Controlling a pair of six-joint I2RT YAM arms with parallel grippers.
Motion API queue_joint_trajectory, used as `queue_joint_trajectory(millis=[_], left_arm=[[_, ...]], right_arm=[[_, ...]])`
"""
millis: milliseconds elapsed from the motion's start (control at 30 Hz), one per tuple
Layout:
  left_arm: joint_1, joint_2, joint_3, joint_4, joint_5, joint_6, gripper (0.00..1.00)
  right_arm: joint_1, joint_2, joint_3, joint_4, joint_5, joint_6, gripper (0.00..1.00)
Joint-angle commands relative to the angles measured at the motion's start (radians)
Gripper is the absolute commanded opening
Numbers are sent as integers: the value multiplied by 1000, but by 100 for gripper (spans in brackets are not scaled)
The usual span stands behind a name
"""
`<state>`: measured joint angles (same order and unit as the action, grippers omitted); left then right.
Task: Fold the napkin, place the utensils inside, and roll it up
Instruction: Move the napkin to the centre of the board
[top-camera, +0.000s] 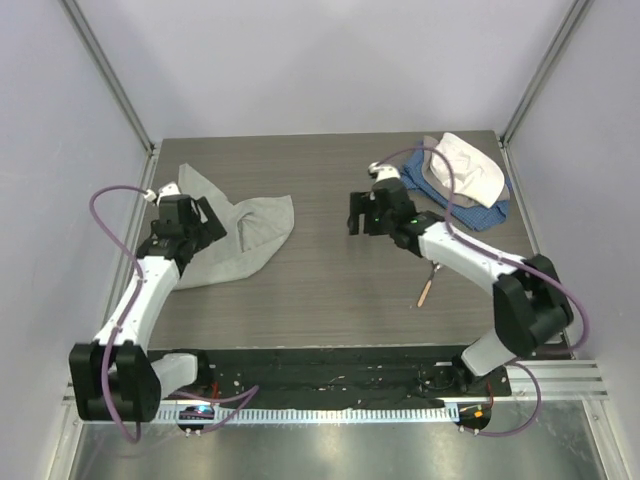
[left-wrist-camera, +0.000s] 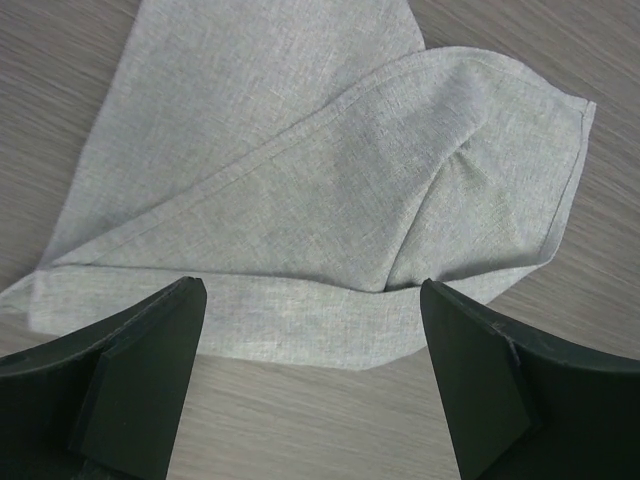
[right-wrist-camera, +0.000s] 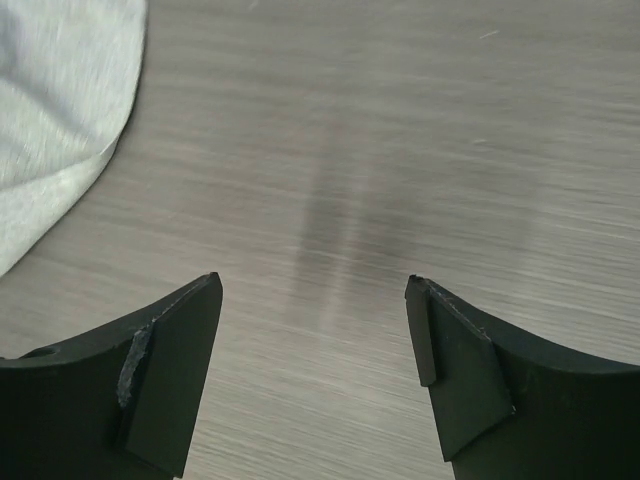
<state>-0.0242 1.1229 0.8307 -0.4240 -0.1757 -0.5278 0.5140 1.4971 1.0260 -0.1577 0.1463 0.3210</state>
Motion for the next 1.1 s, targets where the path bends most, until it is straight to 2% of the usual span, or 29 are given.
queue_joint_trajectory(millis=[0,233,633,733,767,867,1067], left_arm=[[-26,159,57,132,35,-58,91],[-71,357,146,186,61,-46,87],[-100,555,200,197,76,-31,65],[-147,580,208,206,68,-18,42],[-161,584,209,206,68,-17,23],[-236,592,208,209,73,-18,0],[-427,592,197,215,74,-46,0]], right_arm=[[84,142,139,12,-73,78,81],[159,400,348,-9,-93,104,77],[176,736,749,-92,-5,60,77],[178,767,802,-124,28,50,77],[178,769,810,-131,38,46,77],[178,746,786,-160,108,32,77],[164,614,657,-212,167,7,78]])
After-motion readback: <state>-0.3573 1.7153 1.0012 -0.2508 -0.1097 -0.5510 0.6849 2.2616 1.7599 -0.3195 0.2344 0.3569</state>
